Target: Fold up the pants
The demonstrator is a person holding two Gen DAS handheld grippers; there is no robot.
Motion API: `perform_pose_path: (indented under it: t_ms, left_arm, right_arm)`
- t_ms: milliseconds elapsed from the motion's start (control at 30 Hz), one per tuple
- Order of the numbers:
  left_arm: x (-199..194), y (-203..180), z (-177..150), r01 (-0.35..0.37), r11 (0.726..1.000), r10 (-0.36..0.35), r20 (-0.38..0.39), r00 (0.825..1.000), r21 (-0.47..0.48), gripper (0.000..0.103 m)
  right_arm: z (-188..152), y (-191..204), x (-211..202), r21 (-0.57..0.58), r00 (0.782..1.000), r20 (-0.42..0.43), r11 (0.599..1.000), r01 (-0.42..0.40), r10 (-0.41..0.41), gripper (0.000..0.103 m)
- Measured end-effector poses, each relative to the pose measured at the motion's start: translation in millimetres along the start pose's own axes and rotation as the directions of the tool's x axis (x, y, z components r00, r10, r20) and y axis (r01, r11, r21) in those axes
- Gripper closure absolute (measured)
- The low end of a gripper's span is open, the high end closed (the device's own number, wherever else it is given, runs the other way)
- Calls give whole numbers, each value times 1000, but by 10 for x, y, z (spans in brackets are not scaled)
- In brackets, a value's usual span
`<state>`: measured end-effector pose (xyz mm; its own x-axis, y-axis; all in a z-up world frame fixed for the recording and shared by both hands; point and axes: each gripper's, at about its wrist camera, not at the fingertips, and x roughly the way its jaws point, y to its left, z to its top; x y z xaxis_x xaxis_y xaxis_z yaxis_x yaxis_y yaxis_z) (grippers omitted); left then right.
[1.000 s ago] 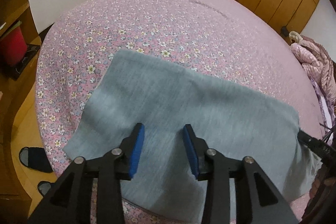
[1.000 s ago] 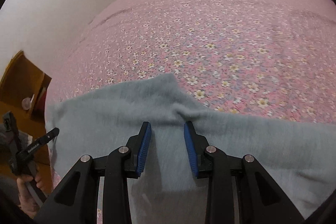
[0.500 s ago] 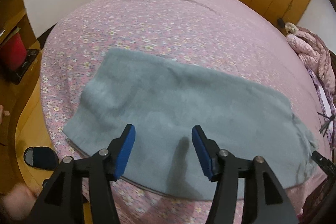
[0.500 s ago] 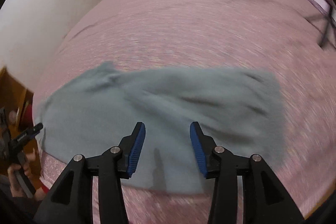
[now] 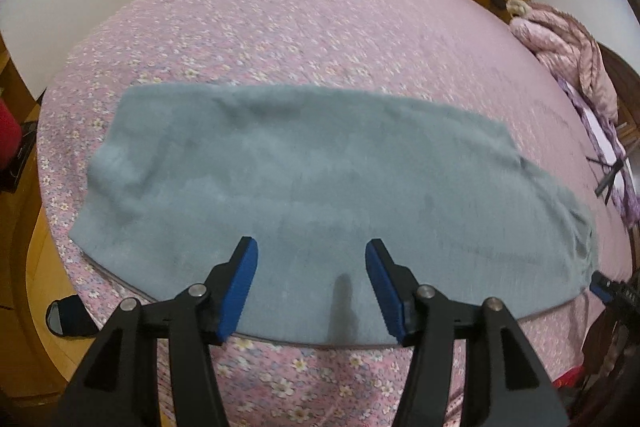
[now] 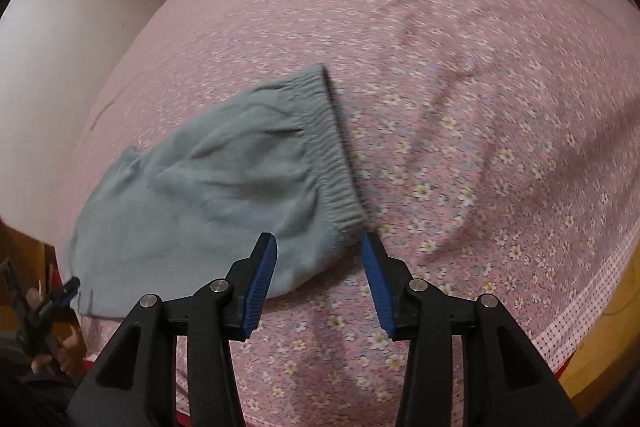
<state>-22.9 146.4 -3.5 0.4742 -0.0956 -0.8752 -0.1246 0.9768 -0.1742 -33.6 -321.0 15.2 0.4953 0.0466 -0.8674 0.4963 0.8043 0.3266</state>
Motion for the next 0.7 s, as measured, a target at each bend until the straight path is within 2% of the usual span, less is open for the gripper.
perform_pose_path:
  t_ms: [133, 267, 433, 567, 700]
  left_arm:
    - [107, -34, -18, -7, 1000, 7, -32, 999, 9, 44]
    - [140, -50, 0, -10, 1000, 10, -31, 999, 19, 43]
    - [144, -45, 13, -5, 1000, 5, -29, 1000, 10, 42]
    - [134, -17, 0, -3, 1000, 3, -28, 1000, 9, 41]
    - [130, -35, -11, -7, 1000, 7, -26, 1000, 16, 40]
  right_arm:
    - [-5, -141, 45, 47, 999, -2, 998, -37, 37, 57]
    - [-52, -397, 81, 130, 997, -12, 989, -71, 73, 57]
    - [-104, -668, 77, 242, 986, 5, 957, -162, 166, 57]
    - [-97, -775, 31, 263, 976, 22, 940, -217, 219, 57]
    - [-76, -707, 108, 241, 973, 37, 943, -228, 226, 57]
